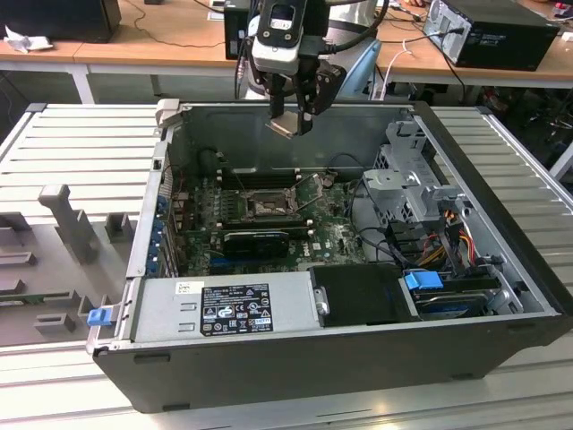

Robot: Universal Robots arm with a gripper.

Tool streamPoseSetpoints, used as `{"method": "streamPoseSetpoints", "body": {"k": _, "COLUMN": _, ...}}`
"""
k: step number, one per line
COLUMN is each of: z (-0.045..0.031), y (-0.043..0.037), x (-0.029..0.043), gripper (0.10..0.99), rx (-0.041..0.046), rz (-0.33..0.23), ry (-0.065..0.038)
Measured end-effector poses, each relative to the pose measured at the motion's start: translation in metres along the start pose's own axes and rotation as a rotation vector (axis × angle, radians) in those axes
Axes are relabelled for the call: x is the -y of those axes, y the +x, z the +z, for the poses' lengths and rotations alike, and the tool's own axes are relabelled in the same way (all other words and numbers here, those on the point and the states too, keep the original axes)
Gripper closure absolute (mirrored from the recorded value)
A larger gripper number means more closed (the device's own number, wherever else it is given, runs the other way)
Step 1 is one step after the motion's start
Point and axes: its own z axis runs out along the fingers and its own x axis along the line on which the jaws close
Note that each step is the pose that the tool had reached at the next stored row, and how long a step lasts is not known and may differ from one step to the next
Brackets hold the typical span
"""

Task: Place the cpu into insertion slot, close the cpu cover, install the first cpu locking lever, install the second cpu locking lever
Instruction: 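Place the cpu into insertion slot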

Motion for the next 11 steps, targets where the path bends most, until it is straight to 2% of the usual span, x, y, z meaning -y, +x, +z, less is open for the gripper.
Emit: {"method": "streamPoseSetpoints", "body": {"k": 11, "z": 0.0002, "y": 0.0, "x": 0.0, "gripper": 0.557, "rx": 0.0095, "rz": 0.106, "ry": -0.002}}
